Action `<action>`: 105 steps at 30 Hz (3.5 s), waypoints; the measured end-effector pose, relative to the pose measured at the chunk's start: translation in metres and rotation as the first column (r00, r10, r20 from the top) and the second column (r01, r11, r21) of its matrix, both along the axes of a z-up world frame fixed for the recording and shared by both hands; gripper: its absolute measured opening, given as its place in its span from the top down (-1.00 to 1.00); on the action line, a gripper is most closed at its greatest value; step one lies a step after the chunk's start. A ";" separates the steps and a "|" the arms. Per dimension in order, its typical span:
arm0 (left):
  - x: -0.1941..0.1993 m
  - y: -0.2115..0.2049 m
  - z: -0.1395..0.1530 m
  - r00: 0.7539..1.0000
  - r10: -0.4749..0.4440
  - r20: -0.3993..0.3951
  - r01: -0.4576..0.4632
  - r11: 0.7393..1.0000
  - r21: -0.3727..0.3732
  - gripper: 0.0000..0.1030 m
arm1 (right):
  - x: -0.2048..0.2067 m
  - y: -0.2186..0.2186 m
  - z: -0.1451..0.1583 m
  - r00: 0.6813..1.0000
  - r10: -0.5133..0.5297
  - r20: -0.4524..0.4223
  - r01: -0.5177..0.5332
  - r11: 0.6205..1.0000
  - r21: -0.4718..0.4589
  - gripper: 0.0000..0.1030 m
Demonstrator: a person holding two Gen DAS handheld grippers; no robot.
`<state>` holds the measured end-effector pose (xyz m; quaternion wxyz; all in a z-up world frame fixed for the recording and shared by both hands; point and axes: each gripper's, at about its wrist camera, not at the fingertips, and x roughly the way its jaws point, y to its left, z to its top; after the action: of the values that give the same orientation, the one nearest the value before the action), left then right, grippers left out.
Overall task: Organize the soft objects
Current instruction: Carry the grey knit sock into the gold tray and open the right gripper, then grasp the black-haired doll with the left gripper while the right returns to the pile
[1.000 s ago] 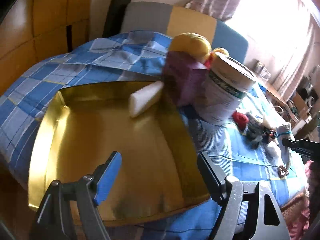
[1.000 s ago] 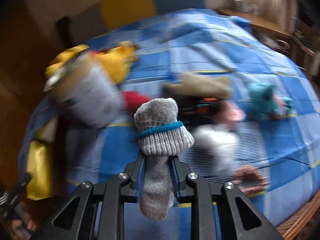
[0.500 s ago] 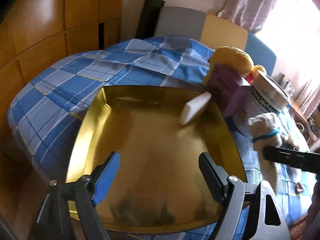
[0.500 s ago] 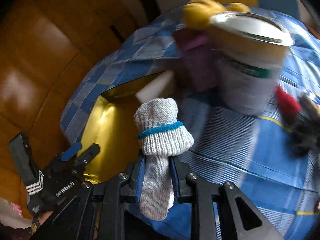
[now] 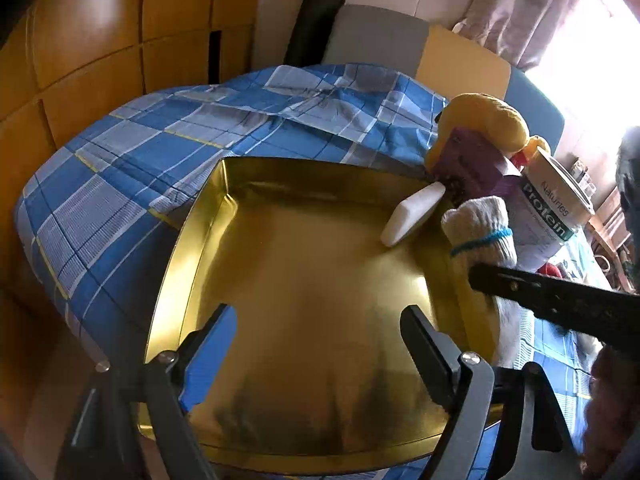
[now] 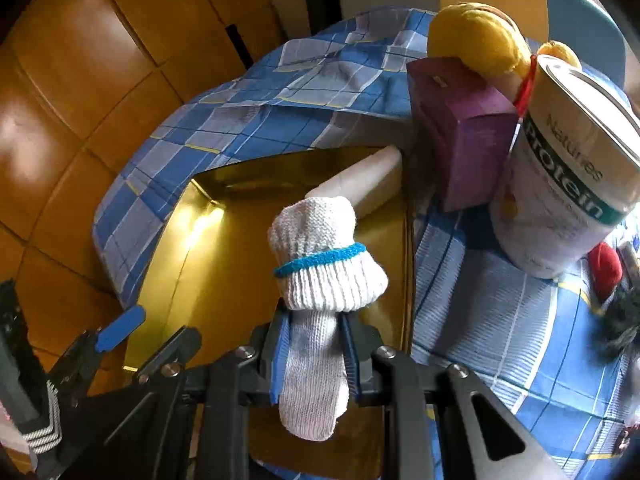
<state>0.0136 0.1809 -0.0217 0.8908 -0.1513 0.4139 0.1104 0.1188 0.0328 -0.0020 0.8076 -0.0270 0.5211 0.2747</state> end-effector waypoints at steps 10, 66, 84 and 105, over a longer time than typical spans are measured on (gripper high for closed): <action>-0.009 0.007 0.003 1.000 -0.004 -0.005 0.004 1.000 0.028 -0.67 | 0.005 0.012 -0.013 0.999 -0.033 0.003 0.033 0.999 -0.039 0.52; 0.014 -0.159 0.031 0.898 -0.435 0.063 0.430 0.899 0.083 -0.65 | -0.053 -0.235 0.035 0.820 -0.465 0.334 0.477 0.877 0.051 0.23; 0.082 -0.322 0.012 0.636 -0.771 0.025 0.763 0.634 0.128 -0.41 | -0.025 -0.444 0.022 0.529 -0.821 0.212 0.819 0.560 0.125 0.23; 0.187 -0.468 -0.048 0.367 -0.918 -0.149 0.904 0.315 0.288 -0.45 | -0.026 -0.467 0.006 0.523 -0.845 0.111 0.792 0.530 0.304 0.20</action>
<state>0.2010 -0.2871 -0.0695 0.8175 0.2531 0.3838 -0.3469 0.0929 -0.4345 0.0035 0.8963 0.2765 0.3346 -0.0907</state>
